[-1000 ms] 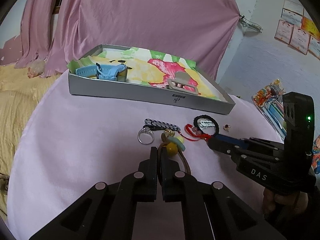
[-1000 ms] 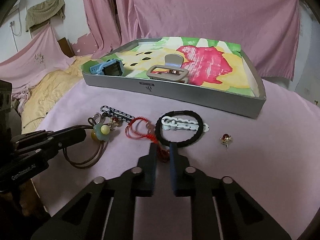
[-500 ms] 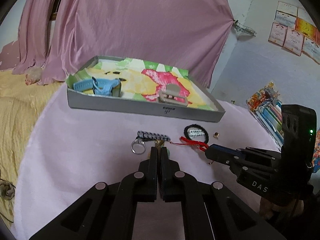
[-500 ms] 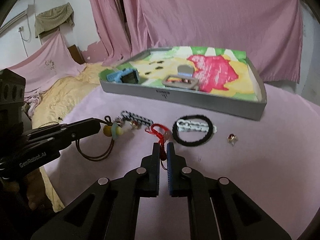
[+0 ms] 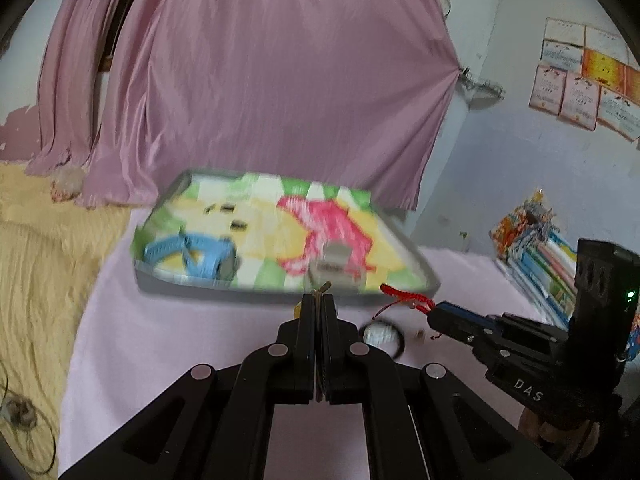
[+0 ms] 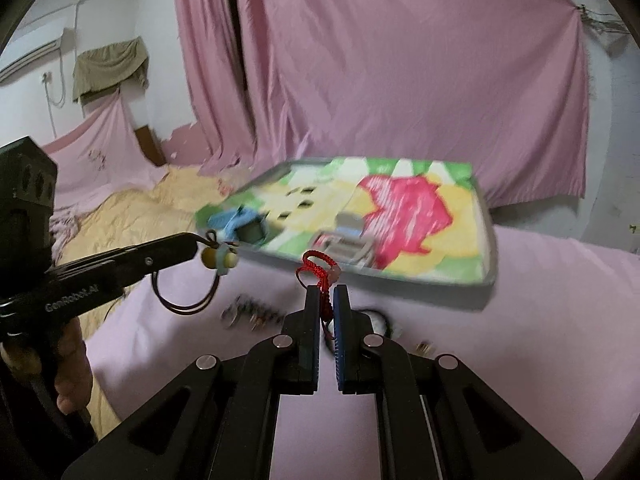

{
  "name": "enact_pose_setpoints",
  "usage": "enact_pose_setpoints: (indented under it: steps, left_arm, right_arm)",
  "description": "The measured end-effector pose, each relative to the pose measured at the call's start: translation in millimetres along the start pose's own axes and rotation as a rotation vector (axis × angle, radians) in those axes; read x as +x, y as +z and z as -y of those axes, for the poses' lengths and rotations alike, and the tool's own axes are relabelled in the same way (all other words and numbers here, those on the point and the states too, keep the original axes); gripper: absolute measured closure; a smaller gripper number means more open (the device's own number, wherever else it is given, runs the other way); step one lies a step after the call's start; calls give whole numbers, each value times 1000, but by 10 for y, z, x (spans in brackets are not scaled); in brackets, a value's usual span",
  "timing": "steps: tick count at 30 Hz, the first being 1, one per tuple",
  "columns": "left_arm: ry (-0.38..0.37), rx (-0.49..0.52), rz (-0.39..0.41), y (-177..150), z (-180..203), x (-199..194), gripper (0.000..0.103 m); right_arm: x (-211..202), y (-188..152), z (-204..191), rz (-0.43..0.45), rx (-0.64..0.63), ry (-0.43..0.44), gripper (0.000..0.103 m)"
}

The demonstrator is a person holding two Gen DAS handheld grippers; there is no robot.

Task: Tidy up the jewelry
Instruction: 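Carry the yellow pendant with the left gripper while the right gripper carries the red bracelet into the tray, then open the left gripper to drop the pendant while the right gripper releases the red bracelet in the tray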

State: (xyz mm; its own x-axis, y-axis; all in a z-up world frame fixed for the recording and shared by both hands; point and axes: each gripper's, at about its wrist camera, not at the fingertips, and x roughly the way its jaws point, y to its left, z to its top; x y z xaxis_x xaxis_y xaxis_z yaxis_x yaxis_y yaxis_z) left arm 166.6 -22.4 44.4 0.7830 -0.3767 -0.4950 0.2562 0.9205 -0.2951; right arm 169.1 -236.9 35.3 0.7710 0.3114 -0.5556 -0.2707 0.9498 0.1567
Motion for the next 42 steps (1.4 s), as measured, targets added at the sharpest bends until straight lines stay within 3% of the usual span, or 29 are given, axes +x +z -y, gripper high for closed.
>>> enact_pose_setpoints:
  steps: [6, 16, 32, 42]
  left_arm:
    - [-10, 11, 57, 295, 10, 235, 100]
    - [35, -2, 3, 501, -116, 819, 100]
    - [90, -25, -171, 339, -273, 1278, 100]
    - [118, -53, -177, 341, -343, 1284, 100]
  right_arm:
    - [145, 260, 183, 51, 35, -45, 97]
    - [557, 411, 415, 20, 74, -87, 97]
    - [1050, 265, 536, -119, 119, -63, 97]
    - [1078, 241, 543, -138, 129, -60, 96]
